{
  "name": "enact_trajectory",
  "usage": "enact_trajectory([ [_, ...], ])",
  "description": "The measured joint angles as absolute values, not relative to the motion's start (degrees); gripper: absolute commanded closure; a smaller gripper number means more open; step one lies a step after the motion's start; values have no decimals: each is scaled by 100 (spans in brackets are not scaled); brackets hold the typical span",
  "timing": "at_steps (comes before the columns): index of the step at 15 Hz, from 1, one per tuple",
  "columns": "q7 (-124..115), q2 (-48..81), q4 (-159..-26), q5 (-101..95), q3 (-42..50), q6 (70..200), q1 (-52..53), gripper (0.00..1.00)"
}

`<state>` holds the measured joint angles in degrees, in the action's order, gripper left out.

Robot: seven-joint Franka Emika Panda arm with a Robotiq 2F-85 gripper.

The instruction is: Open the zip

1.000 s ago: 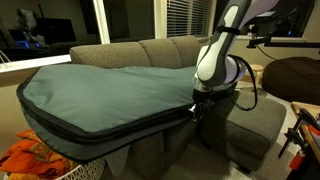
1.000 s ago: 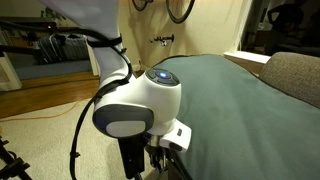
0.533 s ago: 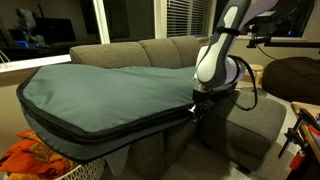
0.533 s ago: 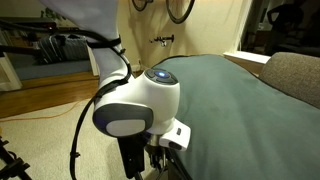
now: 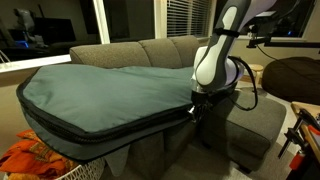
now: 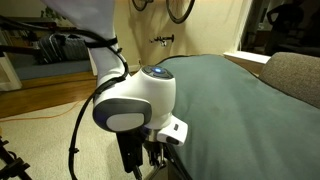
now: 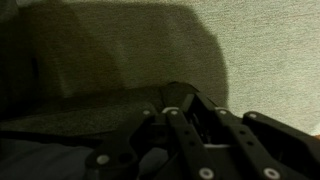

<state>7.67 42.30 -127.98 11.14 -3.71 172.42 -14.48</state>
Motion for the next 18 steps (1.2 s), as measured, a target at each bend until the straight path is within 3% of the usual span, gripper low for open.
enact_trajectory([
  [18, -22, 4033, -12633, 815, 453, 16667, -185, 94],
])
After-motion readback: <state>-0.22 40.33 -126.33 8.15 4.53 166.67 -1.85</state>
